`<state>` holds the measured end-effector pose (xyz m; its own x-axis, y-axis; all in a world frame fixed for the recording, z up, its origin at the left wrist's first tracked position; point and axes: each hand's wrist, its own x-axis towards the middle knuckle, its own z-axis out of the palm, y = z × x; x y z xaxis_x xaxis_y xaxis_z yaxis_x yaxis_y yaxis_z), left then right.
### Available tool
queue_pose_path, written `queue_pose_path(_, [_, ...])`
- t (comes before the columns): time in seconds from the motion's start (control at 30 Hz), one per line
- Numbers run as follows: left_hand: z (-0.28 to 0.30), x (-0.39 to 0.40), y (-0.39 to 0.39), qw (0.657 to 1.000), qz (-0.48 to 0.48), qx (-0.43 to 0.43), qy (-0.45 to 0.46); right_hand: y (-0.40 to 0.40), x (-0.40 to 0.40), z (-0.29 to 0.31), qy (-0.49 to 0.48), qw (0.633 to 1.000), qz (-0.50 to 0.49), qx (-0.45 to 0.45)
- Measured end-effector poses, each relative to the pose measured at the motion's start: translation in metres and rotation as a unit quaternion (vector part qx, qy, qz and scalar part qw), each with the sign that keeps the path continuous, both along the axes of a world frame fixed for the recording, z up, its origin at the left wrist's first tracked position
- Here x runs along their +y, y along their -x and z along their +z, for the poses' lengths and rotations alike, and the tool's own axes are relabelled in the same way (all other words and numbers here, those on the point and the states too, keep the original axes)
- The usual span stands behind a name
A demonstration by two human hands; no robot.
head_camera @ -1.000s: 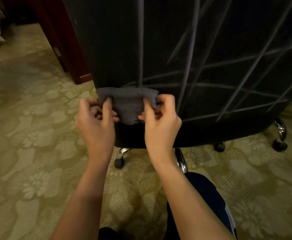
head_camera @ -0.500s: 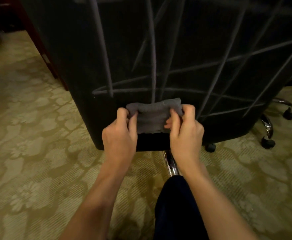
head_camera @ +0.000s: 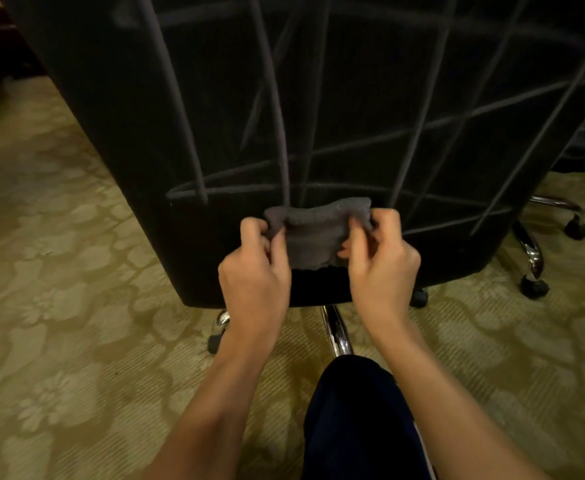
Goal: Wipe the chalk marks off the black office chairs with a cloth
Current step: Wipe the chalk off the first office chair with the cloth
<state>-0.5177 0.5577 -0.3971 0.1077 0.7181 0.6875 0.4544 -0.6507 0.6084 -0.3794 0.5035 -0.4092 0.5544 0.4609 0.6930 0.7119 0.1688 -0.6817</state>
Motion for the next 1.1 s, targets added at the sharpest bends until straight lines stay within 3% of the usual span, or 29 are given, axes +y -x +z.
queue_pose_path(0.2, [-0.017, -0.015, -0.015, 0.995, -0.029, -0.094, 0.037, 0.012, -0.004, -0.018, -0.023, 0.998, 0.023, 0.058])
queue_pose_path(0.33, [-0.030, -0.011, -0.004, 0.991, -0.093, -0.097, -0.030, 0.006, -0.009, -0.029, -0.061, 0.992, 0.078, -0.078])
queue_pose_path(0.47, [-0.035, 0.001, 0.003, 0.987, -0.107, -0.025, -0.120, -0.005, -0.005, -0.031, -0.058, 0.984, 0.053, -0.158])
queue_pose_path(0.67, [-0.031, 0.009, 0.010, 0.972, -0.046, 0.163, -0.165, -0.009, -0.009, -0.032, 0.006, 0.979, 0.019, -0.202])
queue_pose_path(0.9, [-0.027, 0.018, 0.017, 0.952, -0.005, 0.219, -0.216, -0.013, 0.000, -0.032, 0.016, 0.970, -0.008, -0.244])
queue_pose_path(1.1, [-0.039, 0.012, 0.027, 0.964, 0.015, 0.197, -0.180, 0.003, -0.005, -0.039, 0.054, 0.974, 0.010, -0.220])
